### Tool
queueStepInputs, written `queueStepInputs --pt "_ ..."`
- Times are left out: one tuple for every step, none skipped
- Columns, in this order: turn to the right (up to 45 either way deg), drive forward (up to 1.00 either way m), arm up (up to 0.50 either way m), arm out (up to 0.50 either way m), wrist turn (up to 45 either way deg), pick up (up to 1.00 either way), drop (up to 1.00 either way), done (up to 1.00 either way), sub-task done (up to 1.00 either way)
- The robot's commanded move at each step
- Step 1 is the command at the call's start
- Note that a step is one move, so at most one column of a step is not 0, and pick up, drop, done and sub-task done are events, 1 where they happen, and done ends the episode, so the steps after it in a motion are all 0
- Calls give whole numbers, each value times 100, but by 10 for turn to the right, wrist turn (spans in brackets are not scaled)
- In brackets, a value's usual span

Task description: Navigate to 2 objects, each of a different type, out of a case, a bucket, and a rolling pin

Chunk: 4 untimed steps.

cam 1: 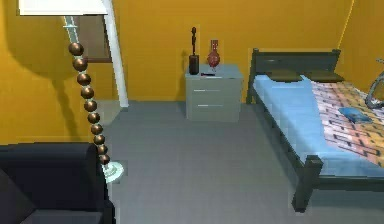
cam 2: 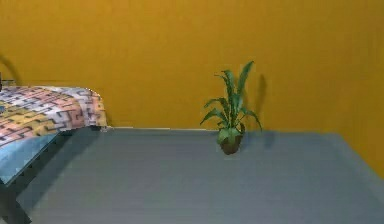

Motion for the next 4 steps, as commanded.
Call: queueStepInputs --pt "0 100 0 0 0 0 0 0 0" --pt "-60 0 0 0 0 0 0 0 0" --pt "0 90 0 0 0 0 0 0 0" --pt "-360 0 0 0 0 0 0 0 0"
